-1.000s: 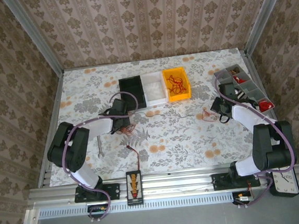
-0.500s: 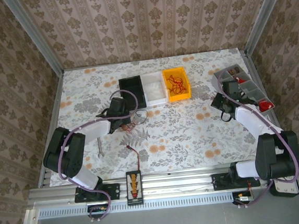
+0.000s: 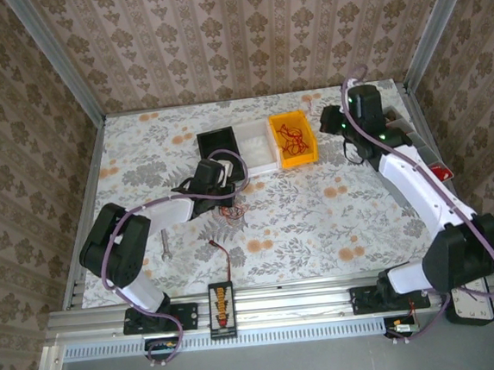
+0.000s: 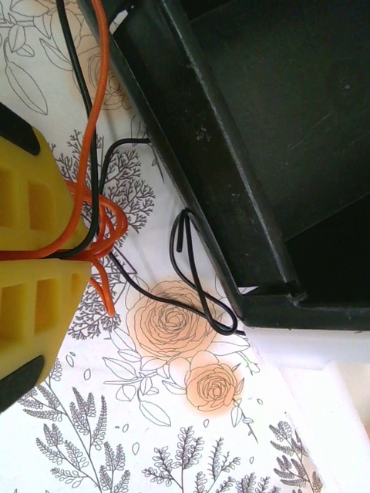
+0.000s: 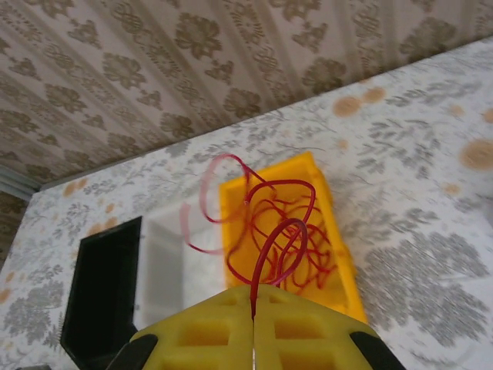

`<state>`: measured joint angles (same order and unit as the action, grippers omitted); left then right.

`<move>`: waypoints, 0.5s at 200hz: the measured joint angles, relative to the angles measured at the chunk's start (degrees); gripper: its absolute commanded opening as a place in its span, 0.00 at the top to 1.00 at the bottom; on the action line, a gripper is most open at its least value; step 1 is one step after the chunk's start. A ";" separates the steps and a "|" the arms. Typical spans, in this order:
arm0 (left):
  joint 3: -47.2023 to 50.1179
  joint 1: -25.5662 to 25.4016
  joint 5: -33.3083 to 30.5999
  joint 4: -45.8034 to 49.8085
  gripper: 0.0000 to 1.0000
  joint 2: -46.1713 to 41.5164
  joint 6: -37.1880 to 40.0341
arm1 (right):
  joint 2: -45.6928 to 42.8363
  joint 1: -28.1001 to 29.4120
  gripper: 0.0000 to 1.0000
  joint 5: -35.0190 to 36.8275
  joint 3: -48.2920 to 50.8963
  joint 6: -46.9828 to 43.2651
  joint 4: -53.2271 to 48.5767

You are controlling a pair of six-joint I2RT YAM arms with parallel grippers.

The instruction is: Untangle the cables

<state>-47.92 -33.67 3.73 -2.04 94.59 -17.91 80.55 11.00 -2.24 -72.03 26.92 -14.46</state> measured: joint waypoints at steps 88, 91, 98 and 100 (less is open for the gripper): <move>0.94 0.00 -2.45 -1.51 1.00 0.31 -0.04 | 23.45 2.36 0.90 -0.90 -10.51 1.60 1.42; 1.03 0.02 -2.49 -1.53 1.00 0.31 -0.04 | 24.00 2.43 0.90 -0.81 -10.73 1.60 1.46; 1.25 0.09 -2.51 -1.55 1.00 0.31 -0.07 | 25.42 2.67 0.90 -0.79 -11.41 1.79 1.40; 1.31 0.13 -2.51 -1.62 1.00 0.31 -0.07 | 25.79 2.75 0.90 -0.79 -11.61 1.84 1.40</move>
<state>-46.61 -33.54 1.21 -3.66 94.89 -17.98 106.34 13.76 -3.03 -83.64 28.75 -13.06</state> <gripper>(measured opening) 0.075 0.102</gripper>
